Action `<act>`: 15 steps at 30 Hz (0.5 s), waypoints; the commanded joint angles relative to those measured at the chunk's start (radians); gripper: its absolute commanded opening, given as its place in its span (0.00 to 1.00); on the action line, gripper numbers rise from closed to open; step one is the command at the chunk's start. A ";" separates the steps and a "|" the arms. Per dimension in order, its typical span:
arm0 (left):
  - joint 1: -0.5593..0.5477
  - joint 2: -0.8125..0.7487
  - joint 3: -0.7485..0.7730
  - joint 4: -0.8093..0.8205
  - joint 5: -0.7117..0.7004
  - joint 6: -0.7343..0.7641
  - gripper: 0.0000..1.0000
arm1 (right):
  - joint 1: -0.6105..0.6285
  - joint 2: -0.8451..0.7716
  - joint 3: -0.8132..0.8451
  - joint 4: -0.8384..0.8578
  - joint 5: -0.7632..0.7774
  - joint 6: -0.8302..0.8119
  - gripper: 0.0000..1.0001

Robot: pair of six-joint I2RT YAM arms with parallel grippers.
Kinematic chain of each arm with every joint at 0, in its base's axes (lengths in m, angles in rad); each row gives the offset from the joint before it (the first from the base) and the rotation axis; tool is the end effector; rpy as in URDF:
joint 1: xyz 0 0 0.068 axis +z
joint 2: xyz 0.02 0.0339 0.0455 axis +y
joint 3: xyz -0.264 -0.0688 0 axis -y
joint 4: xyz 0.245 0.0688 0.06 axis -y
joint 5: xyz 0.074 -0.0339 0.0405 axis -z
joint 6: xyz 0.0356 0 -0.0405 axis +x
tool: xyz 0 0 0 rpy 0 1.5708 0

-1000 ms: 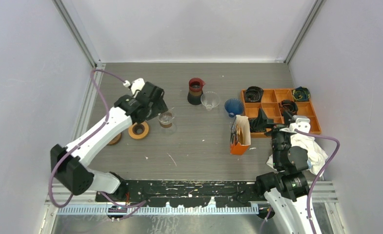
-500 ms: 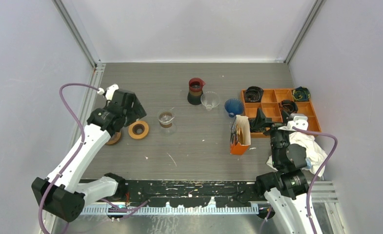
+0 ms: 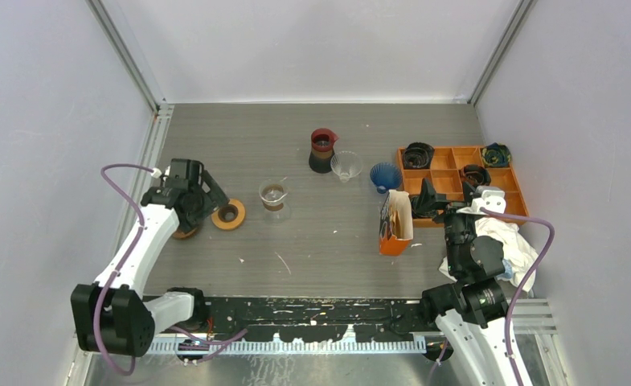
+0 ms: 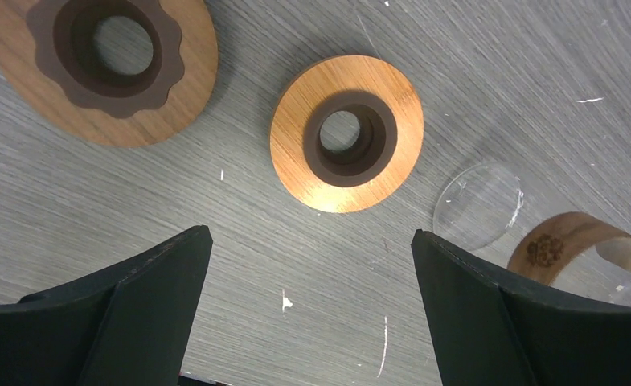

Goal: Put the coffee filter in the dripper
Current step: Pick up the dripper holder from the center of the board.

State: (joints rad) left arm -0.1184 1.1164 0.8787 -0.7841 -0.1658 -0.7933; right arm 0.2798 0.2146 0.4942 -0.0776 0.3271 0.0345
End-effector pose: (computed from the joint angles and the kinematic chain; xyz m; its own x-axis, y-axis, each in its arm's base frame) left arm 0.2125 -0.0194 0.2583 -0.6163 -0.6345 -0.4664 -0.5820 0.7660 -0.2731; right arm 0.0863 0.0129 0.3166 0.1941 0.0898 -0.9769 0.0343 0.9946 0.0982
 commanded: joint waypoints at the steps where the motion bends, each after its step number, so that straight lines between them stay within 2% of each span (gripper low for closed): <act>1: 0.046 0.044 -0.001 0.071 0.073 0.026 0.99 | 0.005 0.008 0.004 0.041 -0.005 -0.007 1.00; 5: 0.054 0.078 -0.020 0.086 0.054 0.021 0.98 | 0.006 0.009 0.006 0.042 -0.004 -0.007 1.00; 12: 0.077 0.229 -0.011 0.123 0.056 0.014 0.88 | 0.006 0.008 0.004 0.041 -0.003 -0.007 1.00; 15: 0.082 0.283 0.005 0.145 0.063 0.015 0.81 | 0.006 0.006 0.006 0.042 -0.003 -0.007 1.00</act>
State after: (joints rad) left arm -0.0479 1.3575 0.8585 -0.7036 -0.1104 -0.7811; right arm 0.2798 0.2146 0.4942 -0.0776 0.3275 0.0341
